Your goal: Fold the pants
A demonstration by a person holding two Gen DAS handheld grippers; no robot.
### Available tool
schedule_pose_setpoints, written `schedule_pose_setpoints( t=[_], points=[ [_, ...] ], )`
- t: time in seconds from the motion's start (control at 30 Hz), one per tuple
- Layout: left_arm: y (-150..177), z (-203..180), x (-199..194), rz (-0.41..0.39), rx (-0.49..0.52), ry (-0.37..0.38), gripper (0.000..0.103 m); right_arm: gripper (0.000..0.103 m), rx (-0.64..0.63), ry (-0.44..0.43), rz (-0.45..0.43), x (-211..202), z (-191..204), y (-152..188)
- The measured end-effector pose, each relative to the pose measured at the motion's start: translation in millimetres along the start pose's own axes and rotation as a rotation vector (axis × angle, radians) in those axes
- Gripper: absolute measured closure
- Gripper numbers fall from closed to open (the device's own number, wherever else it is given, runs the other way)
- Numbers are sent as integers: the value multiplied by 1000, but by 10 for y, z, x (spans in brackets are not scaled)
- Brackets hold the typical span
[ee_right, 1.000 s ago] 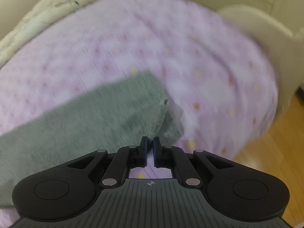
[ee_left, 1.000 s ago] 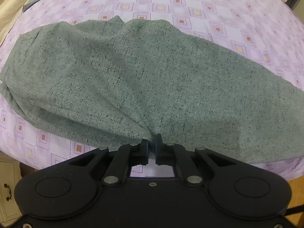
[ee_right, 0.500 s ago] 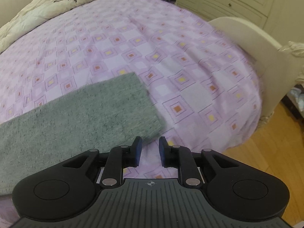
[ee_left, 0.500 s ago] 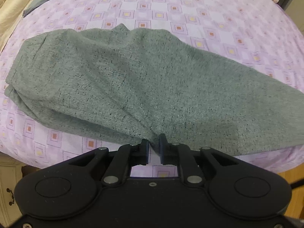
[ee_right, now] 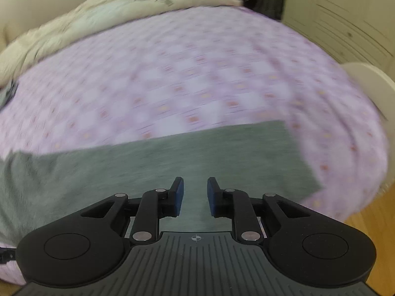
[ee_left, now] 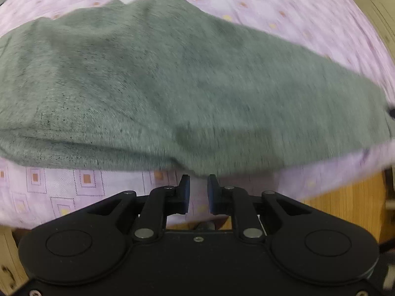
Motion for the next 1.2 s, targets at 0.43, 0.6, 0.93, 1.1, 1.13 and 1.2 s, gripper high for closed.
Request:
schedule_pose_setpoints(
  t=[0.43, 0.6, 0.93, 1.1, 1.13, 1.2],
  points=[
    [-267, 901, -491, -144, -90, -104, 81, 67, -644, -358, -6, 695, 2220, -485],
    [-298, 1216, -559, -174, -254, -171, 81, 68, -896, -506, 31, 811, 2777, -344],
    [-231, 1622, -716, -199, -408, -252, 81, 100, -916, -431, 118, 1004, 2778, -330],
    [-366, 1870, -841, -231, -389, -269, 81, 92, -831, -426, 13, 669, 2747, -387],
    [-415, 1923, -848, -236, -369, -274, 81, 92, -787, -452, -15, 525, 2759, -401],
    [-535, 2040, -820, -235, -317, -280, 80, 91, -737, -517, -44, 278, 2881, -368]
  ],
)
Point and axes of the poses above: each gripper's, at about its wrist camera, not at the fingertips, and x roughly the way its jaws point, z to its left, y to its underside, the point moved 8 cm from there along x, roughly the way its jaws point, and after that the axes turned 2 degrees about -x, right-handed, at the moved point
